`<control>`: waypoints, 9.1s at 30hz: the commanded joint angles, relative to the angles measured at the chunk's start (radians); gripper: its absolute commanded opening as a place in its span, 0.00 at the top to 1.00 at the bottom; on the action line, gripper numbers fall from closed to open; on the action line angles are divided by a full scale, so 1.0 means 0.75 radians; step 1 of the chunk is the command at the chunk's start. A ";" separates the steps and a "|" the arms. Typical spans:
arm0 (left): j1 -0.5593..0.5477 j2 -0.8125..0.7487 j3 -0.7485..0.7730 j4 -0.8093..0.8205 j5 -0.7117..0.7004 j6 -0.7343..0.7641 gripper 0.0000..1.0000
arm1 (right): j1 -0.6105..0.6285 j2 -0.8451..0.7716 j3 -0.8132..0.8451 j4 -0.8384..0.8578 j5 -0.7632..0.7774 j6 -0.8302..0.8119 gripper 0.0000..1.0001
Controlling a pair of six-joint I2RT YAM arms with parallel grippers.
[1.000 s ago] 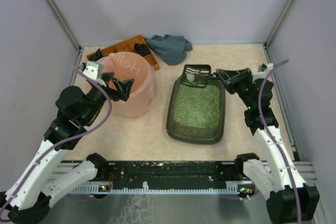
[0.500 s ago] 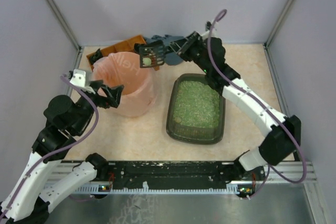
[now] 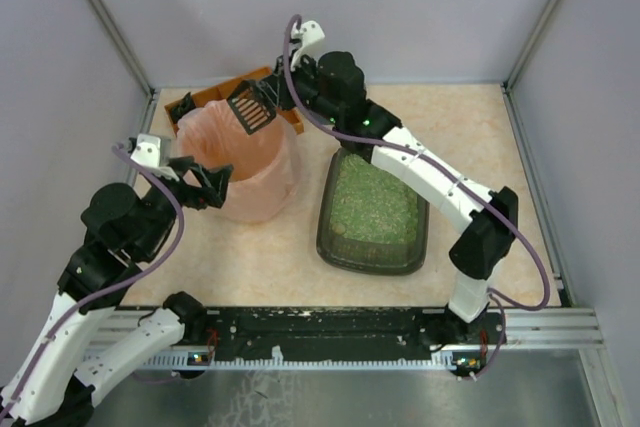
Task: Clean the litter box
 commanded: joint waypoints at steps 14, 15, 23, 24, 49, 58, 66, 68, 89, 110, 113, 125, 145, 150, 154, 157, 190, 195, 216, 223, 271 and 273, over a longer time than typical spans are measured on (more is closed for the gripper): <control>0.006 0.064 -0.012 0.075 0.144 -0.005 0.06 | 0.031 -0.430 -0.215 0.097 0.076 -0.073 1.00; 0.006 0.088 -0.010 0.088 0.185 0.023 0.01 | 0.014 -0.480 -0.276 0.122 0.071 -0.038 1.00; 0.006 0.376 0.106 0.197 0.371 0.157 0.00 | -0.117 -0.921 -0.719 0.011 0.312 0.175 1.00; 0.006 0.417 0.127 0.206 0.388 0.158 0.00 | -0.117 -0.970 -0.764 -0.031 0.377 0.186 1.00; -0.147 1.496 0.644 0.062 0.331 0.063 0.25 | -0.462 -0.791 -1.232 -0.109 0.483 0.544 1.00; -0.098 1.700 0.699 0.038 0.358 0.055 0.31 | -0.520 -0.540 -1.143 0.009 0.377 0.583 1.00; -0.088 1.770 0.672 0.050 0.484 0.081 0.39 | -0.522 -0.340 -1.062 -0.001 0.322 0.577 1.00; -0.088 1.788 0.670 0.052 0.530 0.097 0.41 | -0.522 -0.307 -1.068 0.012 0.298 0.583 1.00; -0.090 1.884 0.695 0.049 0.718 0.142 0.63 | -0.502 -0.362 -1.508 0.600 -0.163 0.765 1.00; -0.096 1.689 0.567 0.211 0.686 0.118 0.53 | -0.589 -0.739 -1.733 0.564 0.031 0.842 1.00; -0.096 1.579 0.467 0.343 0.662 0.109 0.48 | -0.609 -0.804 -1.758 0.543 0.059 0.857 1.00; -0.096 1.201 0.210 0.665 0.640 0.110 0.33 | -0.751 -1.034 -1.917 0.576 -0.014 1.005 1.00; -0.078 0.665 0.119 0.394 0.382 0.122 0.24 | -0.989 -1.385 -2.186 0.797 -0.347 1.301 1.00; -0.074 0.493 0.040 0.314 0.287 0.092 0.23 | -1.074 -1.445 -2.251 0.794 -0.351 1.407 1.00; -0.072 0.410 -0.010 0.273 0.205 0.059 0.23 | -1.141 -1.358 -2.240 0.914 -0.493 1.418 1.00; -0.072 0.367 -0.029 0.271 0.197 0.035 0.23 | -1.152 -1.420 -2.274 0.846 -0.401 1.468 1.00; -0.072 0.375 -0.003 0.258 0.197 0.013 0.22 | -1.127 -1.375 -2.079 0.705 -0.505 1.268 1.00; -0.071 0.384 0.009 0.249 0.200 0.014 0.22 | -1.231 -1.468 -2.160 0.636 -0.419 1.374 1.00; -0.025 0.438 0.060 0.194 0.134 -0.023 0.21 | -0.994 -1.304 -1.585 0.316 -0.235 1.271 1.00; -0.025 0.258 0.009 0.264 0.079 0.000 0.21 | -0.634 -0.955 -1.076 0.209 -0.046 1.140 1.00; -0.028 0.512 0.159 0.240 0.446 0.017 0.11 | 0.066 -0.933 -0.740 0.136 0.767 0.031 1.00; -0.048 0.621 0.187 0.248 0.494 -0.006 0.13 | 0.045 -1.052 -0.839 0.005 0.890 0.088 1.00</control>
